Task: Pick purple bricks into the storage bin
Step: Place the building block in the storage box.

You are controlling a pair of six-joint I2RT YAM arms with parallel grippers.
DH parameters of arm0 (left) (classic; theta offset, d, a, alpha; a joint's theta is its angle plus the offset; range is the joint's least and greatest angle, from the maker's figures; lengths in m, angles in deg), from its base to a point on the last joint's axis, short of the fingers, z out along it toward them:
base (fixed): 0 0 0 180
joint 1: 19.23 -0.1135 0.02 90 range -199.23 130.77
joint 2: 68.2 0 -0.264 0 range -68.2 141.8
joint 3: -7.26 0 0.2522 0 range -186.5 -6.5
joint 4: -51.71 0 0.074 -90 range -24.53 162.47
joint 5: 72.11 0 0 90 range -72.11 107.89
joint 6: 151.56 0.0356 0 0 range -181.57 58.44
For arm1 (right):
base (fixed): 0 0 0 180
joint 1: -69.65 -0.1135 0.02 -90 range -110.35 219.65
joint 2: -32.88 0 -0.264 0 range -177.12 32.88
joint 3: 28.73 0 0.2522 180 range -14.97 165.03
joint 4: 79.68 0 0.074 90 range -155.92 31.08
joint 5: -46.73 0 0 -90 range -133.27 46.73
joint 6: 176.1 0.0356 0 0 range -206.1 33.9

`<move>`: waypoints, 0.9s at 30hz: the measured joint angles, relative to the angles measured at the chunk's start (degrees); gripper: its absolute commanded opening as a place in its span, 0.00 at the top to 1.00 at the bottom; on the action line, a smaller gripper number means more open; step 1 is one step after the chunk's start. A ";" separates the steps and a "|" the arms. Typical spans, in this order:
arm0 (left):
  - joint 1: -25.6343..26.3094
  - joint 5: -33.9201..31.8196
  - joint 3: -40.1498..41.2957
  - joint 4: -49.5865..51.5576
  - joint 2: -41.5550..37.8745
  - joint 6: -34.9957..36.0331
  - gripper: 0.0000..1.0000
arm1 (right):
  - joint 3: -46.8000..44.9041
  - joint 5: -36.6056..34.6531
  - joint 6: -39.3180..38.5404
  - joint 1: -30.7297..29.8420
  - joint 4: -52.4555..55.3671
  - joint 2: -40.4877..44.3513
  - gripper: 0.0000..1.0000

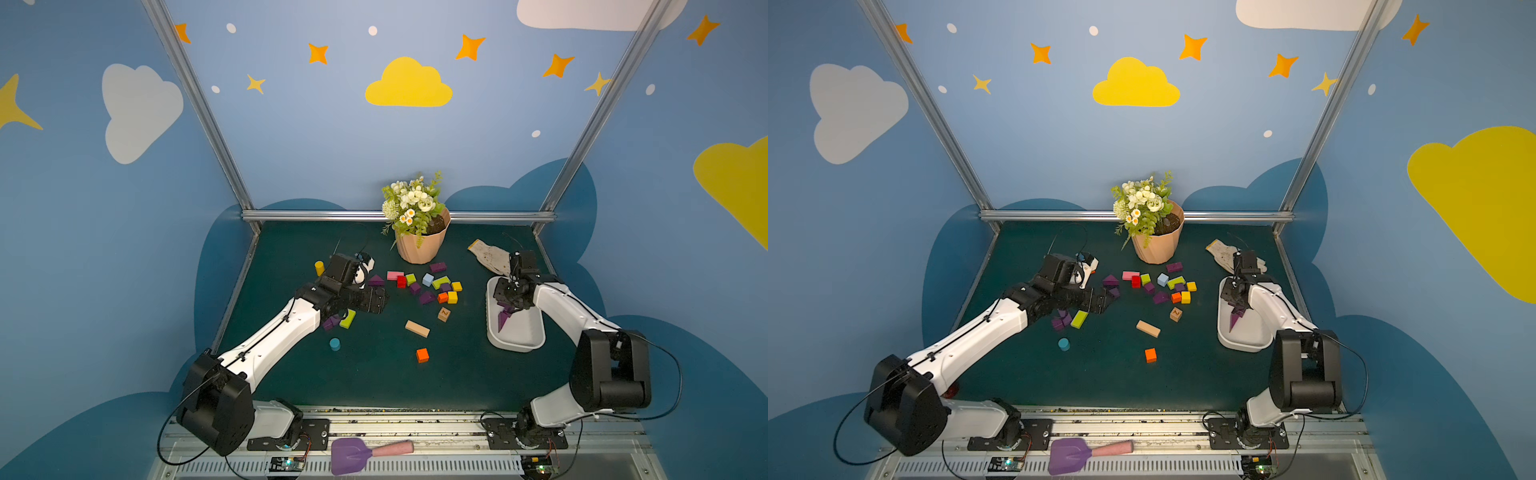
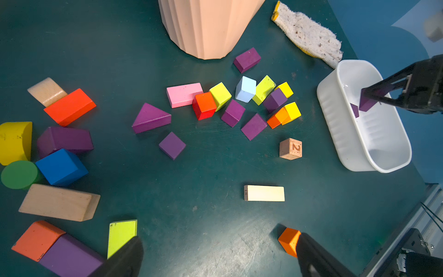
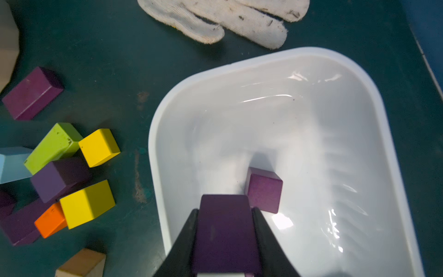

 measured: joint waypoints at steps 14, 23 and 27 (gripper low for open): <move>0.26 -0.07 0.00 0.02 0.00 0.68 0.00 | 0.59 -1.14 1.64 0.00 -2.75 -6.67 0.70; 0.31 -0.22 0.00 0.04 0.00 0.83 0.00 | 3.89 -2.75 1.66 -0.55 -2.40 -9.35 0.69; 0.31 -0.44 0.00 0.04 0.00 0.85 0.00 | 4.94 -3.13 1.84 -0.79 -1.95 -10.40 0.68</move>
